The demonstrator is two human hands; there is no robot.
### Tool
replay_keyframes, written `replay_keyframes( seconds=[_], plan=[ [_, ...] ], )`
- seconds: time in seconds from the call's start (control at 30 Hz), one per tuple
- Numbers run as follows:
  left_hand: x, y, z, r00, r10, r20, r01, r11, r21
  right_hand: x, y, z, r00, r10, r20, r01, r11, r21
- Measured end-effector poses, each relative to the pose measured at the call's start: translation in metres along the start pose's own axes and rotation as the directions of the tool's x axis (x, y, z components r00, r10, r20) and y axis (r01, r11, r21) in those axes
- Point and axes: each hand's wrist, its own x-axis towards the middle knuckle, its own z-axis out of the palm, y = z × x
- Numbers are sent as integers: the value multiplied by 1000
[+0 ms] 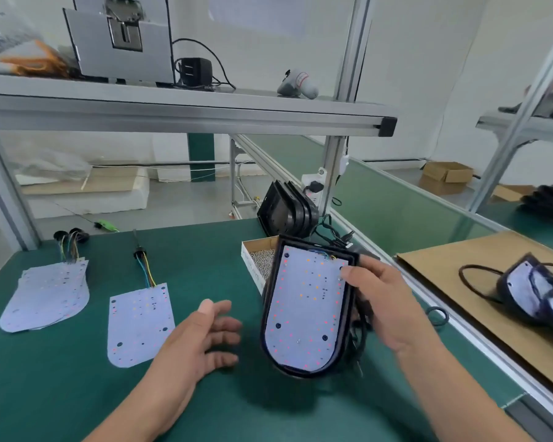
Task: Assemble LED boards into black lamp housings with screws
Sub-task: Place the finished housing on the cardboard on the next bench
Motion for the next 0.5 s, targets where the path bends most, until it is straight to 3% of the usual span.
replay_keyframes(
  seconds=[0.2,0.5],
  plan=[
    [-1,-4,-1,998,45,39,-49,993,108,22,-29,-82,952,-97,-291,99,995,-5],
    [4,-12,-4,994,67,88,-82,979,185,52,-38,-222,812,-101,-575,-31,976,-215]
  ],
)
